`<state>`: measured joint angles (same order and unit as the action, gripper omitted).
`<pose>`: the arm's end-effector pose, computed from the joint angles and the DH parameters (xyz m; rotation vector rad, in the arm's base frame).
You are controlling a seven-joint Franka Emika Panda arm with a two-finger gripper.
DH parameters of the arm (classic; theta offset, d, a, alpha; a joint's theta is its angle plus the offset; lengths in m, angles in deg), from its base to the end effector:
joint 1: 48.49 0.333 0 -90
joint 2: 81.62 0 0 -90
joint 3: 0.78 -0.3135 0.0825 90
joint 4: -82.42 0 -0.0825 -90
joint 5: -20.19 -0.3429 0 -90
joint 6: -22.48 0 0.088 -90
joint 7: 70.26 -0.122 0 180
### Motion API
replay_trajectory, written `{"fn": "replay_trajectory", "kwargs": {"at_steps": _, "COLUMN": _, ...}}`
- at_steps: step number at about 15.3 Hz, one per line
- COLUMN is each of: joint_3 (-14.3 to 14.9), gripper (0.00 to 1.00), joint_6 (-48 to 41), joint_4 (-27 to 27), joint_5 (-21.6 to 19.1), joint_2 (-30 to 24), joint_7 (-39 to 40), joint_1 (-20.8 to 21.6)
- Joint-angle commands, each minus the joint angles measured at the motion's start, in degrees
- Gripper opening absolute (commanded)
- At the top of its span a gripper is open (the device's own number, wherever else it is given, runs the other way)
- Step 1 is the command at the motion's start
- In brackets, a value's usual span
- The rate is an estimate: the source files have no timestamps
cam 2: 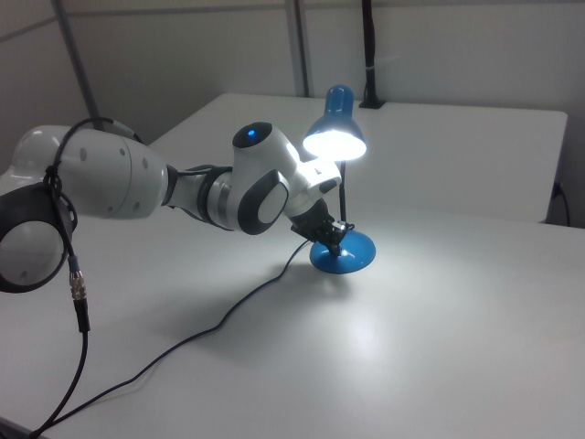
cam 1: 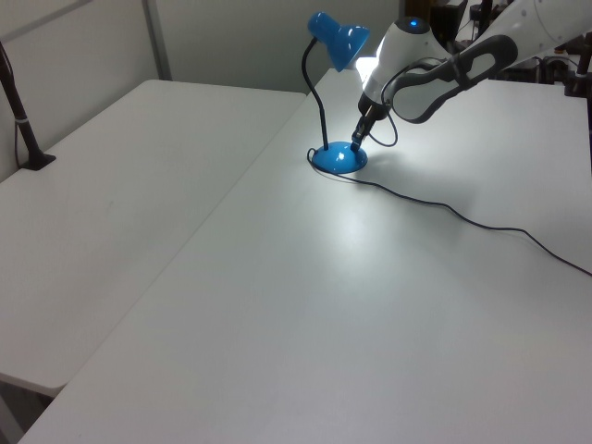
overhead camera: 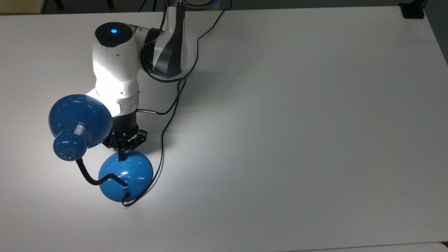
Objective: Turn off the lamp
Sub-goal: 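Press the black switch on the lamp base with the gripper fingertips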
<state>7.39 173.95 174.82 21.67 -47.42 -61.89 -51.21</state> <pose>0.6906 -0.1146 0.3373 2.9151 0.0266 0.6191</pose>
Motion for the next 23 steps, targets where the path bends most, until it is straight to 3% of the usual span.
{"fn": "replay_trajectory", "kwargs": {"at_steps": 1, "joint_3": -0.5, "gripper": 0.0, "joint_6": 0.6, "joint_4": -0.3, "joint_5": 0.5, "joint_2": 0.7, "joint_7": -1.2, "joint_1": -0.4}}
{"fn": "replay_trajectory", "kwargs": {"at_steps": 16, "joint_3": -0.5, "gripper": 0.0, "joint_6": 0.8, "joint_4": 1.1, "joint_5": 1.2, "joint_2": 0.5, "joint_7": -1.2, "joint_1": -1.2}}
{"fn": "replay_trajectory", "kwargs": {"at_steps": 23, "joint_3": -0.4, "gripper": 0.0, "joint_6": 0.6, "joint_4": 4.7, "joint_5": 1.5, "joint_2": 0.2, "joint_7": -1.0, "joint_1": -1.6}}
